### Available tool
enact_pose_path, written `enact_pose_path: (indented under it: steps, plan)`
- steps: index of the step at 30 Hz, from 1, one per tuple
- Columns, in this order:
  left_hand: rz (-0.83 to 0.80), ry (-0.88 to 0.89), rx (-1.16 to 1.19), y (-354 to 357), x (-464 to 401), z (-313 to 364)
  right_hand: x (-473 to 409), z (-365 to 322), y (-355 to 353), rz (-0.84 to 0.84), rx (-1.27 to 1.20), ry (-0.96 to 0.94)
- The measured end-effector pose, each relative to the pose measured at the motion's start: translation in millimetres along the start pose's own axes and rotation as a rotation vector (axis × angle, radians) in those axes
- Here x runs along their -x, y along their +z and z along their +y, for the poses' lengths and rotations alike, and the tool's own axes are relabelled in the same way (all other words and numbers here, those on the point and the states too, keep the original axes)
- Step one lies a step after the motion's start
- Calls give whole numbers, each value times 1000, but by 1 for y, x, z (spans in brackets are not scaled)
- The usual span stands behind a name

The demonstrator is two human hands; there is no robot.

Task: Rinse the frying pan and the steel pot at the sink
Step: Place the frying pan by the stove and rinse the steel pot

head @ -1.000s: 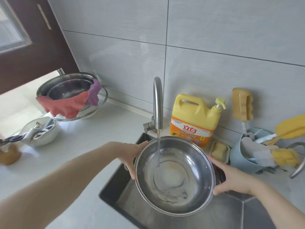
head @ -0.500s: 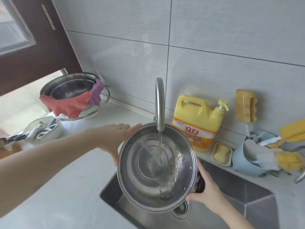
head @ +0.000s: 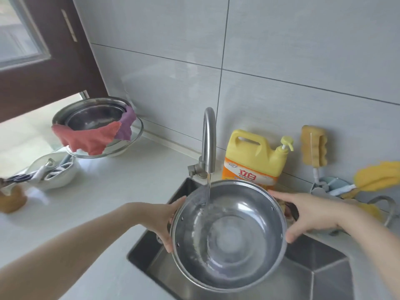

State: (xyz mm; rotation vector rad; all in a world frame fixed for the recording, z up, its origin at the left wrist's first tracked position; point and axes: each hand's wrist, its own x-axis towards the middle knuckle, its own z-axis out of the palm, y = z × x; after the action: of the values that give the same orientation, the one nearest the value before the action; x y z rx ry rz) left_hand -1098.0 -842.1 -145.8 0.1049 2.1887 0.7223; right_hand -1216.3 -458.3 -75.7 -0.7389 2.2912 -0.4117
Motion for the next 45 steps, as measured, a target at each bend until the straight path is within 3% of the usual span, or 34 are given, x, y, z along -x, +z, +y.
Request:
enact_pose_path:
  steps: [3,6,12,16,19,29,32,35,40,45]
  plan:
    - [-70,-2,-12,-16,10,6,4,16,28,-58,-247,-37]
    - [-37,40,-22,-36,26,11,-3,27,79,6,-370,-110]
    - [370,13,-506,-40,36,7,-24,17,141,426,-527,-159]
    - [657,60,-718,-14,19,-1,-21,17,130,596,-405,-230]
    - [896,112,-725,8,-3,-12,-15,26,122,677,-221,-206]
    - [1377,358,-871,50,-41,-8,34,44,125,859,161,-109]
    - [1463,402,-887,51,-44,0,47,37,121,952,184,-117]
    - [1540,468,-884,47,-42,8,59,41,116,1070,370,-268]
    - [1602,533,-883,41,-40,18,66,39,106,1162,451,-290]
    - [1584,535,-871,44,-45,16,65,44,105,1109,385,-261]
